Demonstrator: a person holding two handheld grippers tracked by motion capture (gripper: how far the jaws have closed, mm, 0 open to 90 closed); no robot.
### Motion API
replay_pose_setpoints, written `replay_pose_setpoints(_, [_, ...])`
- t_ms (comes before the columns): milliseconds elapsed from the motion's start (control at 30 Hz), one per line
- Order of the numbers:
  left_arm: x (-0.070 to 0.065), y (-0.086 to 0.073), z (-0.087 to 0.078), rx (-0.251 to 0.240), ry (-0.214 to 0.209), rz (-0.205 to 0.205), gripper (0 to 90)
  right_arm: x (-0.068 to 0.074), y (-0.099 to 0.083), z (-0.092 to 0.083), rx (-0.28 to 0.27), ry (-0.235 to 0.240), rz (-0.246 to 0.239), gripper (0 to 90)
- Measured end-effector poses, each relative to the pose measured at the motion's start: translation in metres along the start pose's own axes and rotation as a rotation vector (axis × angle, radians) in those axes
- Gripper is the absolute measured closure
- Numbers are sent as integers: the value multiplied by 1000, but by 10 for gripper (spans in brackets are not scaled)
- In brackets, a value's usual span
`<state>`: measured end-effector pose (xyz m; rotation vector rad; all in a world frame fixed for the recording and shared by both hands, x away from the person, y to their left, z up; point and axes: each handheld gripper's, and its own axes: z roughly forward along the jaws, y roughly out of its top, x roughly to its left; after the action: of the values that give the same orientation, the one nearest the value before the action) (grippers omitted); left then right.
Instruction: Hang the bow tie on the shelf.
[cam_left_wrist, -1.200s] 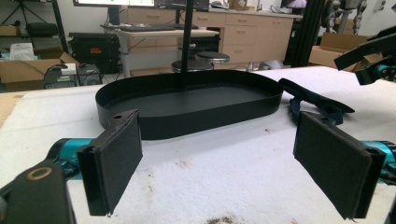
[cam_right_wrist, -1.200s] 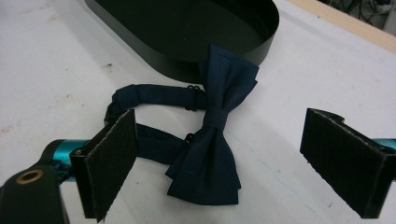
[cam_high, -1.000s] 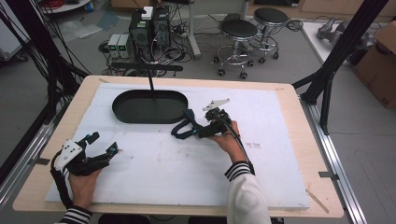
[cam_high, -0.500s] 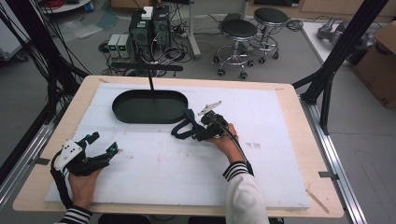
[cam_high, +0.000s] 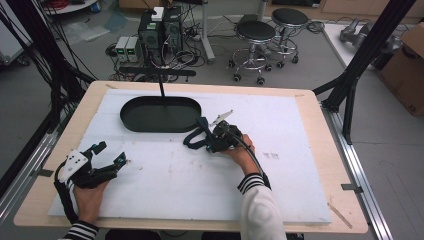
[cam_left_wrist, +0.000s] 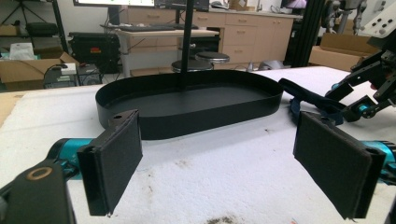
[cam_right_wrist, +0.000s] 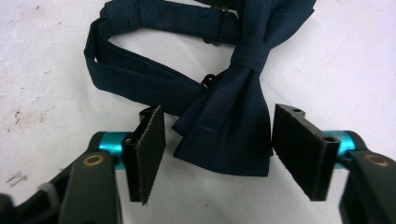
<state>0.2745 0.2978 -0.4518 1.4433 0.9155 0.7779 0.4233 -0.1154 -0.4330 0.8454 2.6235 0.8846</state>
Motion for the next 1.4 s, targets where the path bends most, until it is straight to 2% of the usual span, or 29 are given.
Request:
replay_pose_setpoints(200, [0, 0, 0, 0, 0, 1, 159, 1, 1, 0, 3, -13, 11, 452])
replay_pose_setpoints(300, [0, 0, 0, 0, 0, 1, 159, 1, 2, -1, 3, -15, 55, 527])
replay_pose_setpoints(333, [0, 0, 0, 0, 0, 1, 159, 1, 2, -1, 3, -15, 55, 527])
replay_pose_setpoints(400, [0, 0, 0, -1, 0, 0, 158, 0, 1, -1, 3, -24, 65, 584])
replay_pose_setpoints(500, [0, 0, 0, -1, 0, 0, 158, 1, 2, -2, 7, -46, 56, 674])
replay_pose_setpoints(567, [0, 0, 0, -1, 0, -1, 158, 1, 2, -3, 10, -56, 54, 695])
replay_pose_setpoints(633, [0, 0, 0, -1, 0, -1, 158, 0, 2, -3, 8, -67, 69, 741])
replay_pose_setpoints(767, [0, 0, 0, -1, 0, 0, 158, 0, 2, -3, 9, -68, 87, 767])
replay_pose_setpoints(1100, [0, 0, 0, -1, 0, -1, 158, 1, 3, -6, -6, -94, 76, 785])
replay_pose_setpoints(1367, [0, 0, 0, 0, 0, 1, 159, 4, 6, -13, -76, -93, 62, 787])
replay_pose_setpoints(1400, [0, 0, 0, 0, -1, 0, 159, 4, 7, -15, -100, -86, 64, 787])
